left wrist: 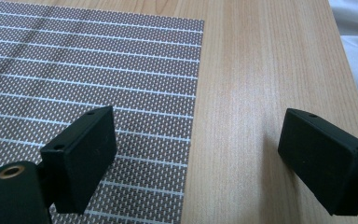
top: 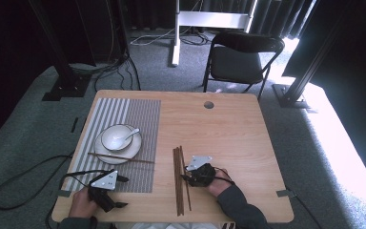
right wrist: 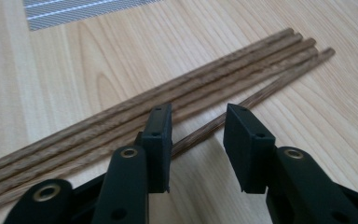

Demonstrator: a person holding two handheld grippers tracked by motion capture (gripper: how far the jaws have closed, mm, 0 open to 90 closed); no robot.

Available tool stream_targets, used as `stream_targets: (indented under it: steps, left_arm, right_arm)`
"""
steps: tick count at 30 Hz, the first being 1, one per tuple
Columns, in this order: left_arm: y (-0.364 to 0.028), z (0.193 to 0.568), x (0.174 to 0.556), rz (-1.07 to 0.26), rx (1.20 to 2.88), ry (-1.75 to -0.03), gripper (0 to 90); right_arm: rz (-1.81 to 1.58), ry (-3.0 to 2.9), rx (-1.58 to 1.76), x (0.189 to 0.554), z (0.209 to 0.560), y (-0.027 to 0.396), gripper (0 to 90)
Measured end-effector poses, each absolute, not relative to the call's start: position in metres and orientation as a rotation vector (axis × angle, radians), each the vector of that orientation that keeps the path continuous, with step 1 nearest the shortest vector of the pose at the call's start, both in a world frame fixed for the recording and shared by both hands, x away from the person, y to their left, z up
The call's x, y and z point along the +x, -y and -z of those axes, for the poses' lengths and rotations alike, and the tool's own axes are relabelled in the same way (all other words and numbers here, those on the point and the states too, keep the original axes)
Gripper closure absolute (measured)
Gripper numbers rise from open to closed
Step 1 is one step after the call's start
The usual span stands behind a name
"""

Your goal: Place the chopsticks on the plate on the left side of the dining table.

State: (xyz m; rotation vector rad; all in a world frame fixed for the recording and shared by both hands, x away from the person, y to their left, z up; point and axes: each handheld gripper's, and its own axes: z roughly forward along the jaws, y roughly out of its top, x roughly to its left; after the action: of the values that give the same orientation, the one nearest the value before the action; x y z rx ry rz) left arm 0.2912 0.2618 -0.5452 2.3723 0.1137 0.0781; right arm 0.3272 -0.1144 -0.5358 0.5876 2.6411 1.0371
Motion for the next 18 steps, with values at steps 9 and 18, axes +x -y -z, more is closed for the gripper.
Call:
stream_targets:
  steps: [9,18]
  left_arm:
    - [-0.2617,0.5451,0.2911,-0.078,2.372,-0.116,11.6]
    - [-0.2617,0.5451,0.2911,-0.079,2.372,-0.116,11.6]
  right_arm:
    - [-1.002,-2.608,0.677,0.3329,0.5361,0.1179,69.5]
    - [-0.968,-2.602,0.72,0.3349,0.5346,0.1199,76.3]
